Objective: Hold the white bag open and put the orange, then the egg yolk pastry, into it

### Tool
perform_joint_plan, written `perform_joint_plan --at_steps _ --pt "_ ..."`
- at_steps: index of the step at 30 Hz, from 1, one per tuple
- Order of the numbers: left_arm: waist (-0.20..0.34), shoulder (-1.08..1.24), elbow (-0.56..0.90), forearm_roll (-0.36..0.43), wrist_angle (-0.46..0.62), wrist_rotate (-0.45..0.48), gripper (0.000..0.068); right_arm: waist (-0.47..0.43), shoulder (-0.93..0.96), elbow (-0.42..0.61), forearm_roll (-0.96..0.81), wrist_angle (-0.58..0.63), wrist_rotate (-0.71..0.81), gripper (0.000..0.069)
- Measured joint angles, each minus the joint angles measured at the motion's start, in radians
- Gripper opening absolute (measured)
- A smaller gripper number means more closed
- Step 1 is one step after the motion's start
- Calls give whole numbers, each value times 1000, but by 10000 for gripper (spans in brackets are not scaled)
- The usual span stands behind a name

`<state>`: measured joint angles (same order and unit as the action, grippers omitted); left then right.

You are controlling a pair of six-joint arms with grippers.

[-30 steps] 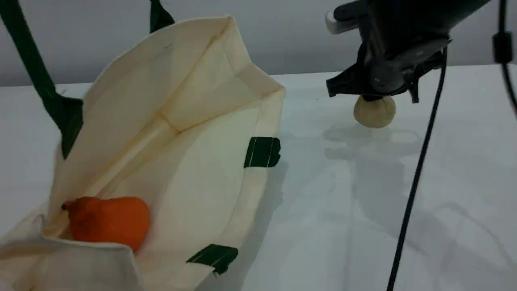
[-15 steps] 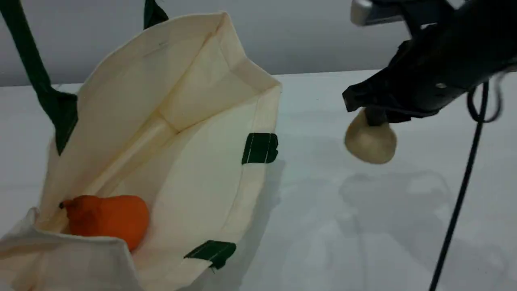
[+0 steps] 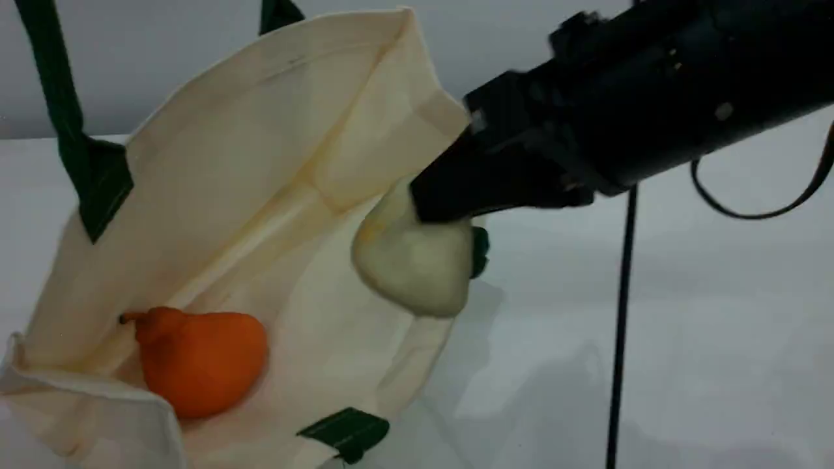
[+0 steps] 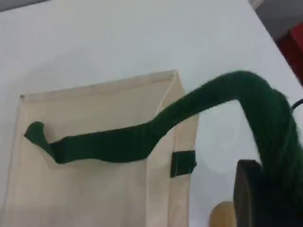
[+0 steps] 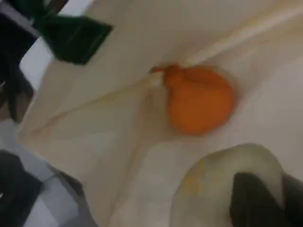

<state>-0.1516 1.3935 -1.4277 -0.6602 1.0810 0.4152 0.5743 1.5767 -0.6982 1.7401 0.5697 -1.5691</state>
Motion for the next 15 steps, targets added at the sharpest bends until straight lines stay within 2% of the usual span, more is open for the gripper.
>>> perform_joint_plan --at_steps 4,7,15 --pt "0 0 0 -4 6 15 70 56 5 -38 3 -57 0 51" --pt "0 0 0 -35 17 23 70 82 15 -82 7 -109 0 51" --pt "-1 0 0 -108 30 56 70 87 89 -172 7 -192 -1 51"
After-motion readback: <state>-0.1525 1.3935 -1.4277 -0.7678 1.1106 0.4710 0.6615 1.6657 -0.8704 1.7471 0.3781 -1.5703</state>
